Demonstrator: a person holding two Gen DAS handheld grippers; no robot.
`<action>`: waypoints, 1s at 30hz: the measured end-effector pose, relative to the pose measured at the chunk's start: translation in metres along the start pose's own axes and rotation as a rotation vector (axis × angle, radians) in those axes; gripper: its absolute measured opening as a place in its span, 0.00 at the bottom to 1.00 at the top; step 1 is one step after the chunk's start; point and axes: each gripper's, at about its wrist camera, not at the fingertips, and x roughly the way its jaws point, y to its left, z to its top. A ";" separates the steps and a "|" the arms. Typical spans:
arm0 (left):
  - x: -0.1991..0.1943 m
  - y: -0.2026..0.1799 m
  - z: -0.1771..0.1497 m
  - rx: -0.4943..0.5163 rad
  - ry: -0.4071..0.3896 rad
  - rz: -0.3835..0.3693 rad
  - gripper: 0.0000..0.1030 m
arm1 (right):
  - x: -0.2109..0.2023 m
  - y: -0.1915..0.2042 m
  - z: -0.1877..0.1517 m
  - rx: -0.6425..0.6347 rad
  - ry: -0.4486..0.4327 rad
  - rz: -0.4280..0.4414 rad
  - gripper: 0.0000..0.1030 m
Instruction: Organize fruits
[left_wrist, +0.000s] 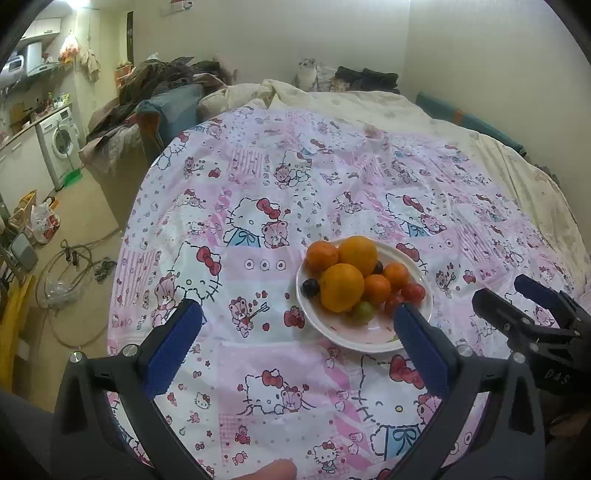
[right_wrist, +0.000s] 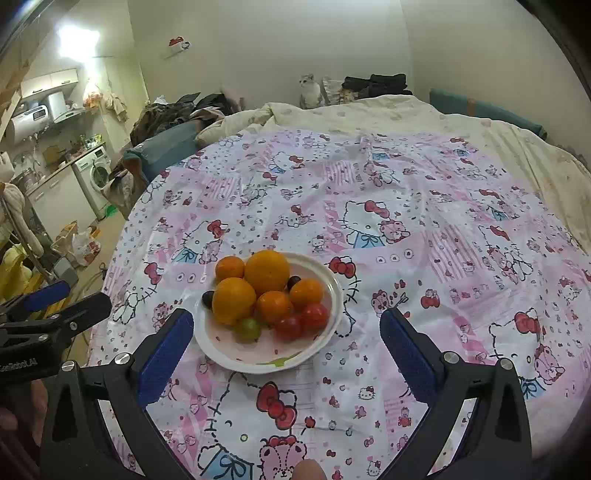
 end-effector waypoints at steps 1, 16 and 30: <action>0.000 0.000 0.000 -0.003 0.001 0.002 0.99 | 0.000 0.000 0.000 0.002 0.002 0.001 1.00; 0.002 0.002 -0.003 -0.012 0.020 -0.005 0.99 | 0.000 0.000 0.001 -0.004 -0.003 -0.008 1.00; 0.003 0.002 -0.005 -0.012 0.028 -0.008 0.99 | -0.003 -0.002 0.002 0.017 -0.009 -0.004 1.00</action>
